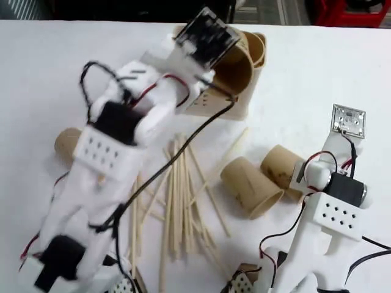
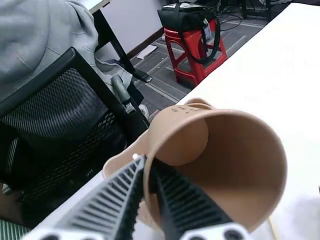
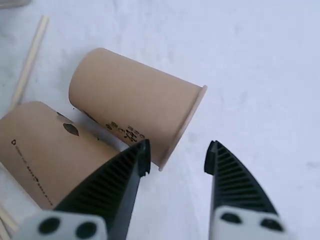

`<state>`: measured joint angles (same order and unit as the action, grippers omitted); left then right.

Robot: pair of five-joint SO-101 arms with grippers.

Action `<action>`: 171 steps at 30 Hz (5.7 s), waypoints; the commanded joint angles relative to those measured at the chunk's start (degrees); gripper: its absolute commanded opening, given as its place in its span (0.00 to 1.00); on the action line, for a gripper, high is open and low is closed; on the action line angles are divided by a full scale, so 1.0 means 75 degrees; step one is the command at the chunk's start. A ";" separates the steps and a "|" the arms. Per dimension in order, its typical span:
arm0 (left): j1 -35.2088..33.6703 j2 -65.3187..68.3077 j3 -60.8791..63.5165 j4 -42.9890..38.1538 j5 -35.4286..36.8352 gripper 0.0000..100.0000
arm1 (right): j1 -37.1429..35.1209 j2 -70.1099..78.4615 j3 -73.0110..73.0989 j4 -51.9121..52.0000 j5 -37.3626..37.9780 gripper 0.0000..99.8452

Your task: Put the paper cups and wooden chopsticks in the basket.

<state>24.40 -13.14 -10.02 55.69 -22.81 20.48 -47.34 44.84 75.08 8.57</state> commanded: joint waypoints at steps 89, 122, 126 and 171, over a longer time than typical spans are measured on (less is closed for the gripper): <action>-0.2784 0.3382 -1.1347 0.6248 0.1512 0.15 | -0.0803 0.2245 -0.0481 -0.0908 0.0563 0.04; -0.3780 -0.3768 -0.0199 0.4993 0.1453 0.15 | -0.2163 -0.2925 -0.0492 -0.1295 0.0914 0.02; -0.3792 -0.5363 0.2544 0.3786 0.1453 0.15 | -0.2421 -0.2901 -0.0750 -0.1319 0.0914 0.02; -0.4167 -1.2126 1.2472 0.0844 0.1442 0.15 | -0.4085 0.5105 -0.9741 -0.0358 0.2637 0.02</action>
<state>-6.46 -103.69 83.78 63.34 -12.09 -9.05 -10.86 -25.85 73.58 26.15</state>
